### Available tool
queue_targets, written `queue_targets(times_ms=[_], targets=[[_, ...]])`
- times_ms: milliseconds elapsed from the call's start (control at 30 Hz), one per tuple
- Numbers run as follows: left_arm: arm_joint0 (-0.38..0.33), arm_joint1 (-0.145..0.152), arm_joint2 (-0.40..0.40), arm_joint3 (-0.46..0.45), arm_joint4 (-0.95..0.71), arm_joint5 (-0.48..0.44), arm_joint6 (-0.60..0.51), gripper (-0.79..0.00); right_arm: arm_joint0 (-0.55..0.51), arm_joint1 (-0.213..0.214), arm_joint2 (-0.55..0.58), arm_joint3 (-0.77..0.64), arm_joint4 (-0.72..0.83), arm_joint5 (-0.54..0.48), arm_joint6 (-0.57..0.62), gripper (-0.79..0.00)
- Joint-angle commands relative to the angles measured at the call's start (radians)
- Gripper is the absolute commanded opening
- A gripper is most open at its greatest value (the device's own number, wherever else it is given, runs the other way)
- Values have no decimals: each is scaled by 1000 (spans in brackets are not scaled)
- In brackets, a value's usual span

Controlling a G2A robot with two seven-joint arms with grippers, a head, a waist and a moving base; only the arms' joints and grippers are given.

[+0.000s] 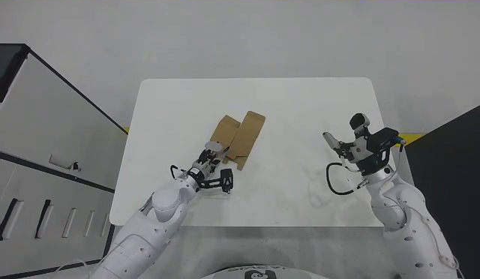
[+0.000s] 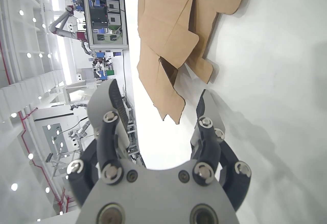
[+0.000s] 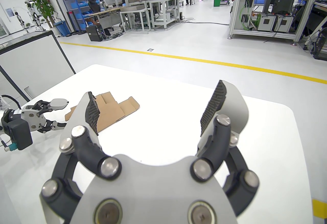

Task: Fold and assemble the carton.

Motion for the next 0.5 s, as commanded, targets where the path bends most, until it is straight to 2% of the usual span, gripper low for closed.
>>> queue_targets(times_ms=[0,133,300,467], targets=[[-4,-2,3,10,-6,5,-2,-215,0,0,0,0,0,0,0,0],[-10,-7,8,29,-22,23,-11,-271,0,0,0,0,0,0,0,0],[-17,-12,9,53,-45,53,-16,-397,0,0,0,0,0,0,0,0],[-25,-17,14,75,-64,68,-17,-416,0,0,0,0,0,0,0,0]])
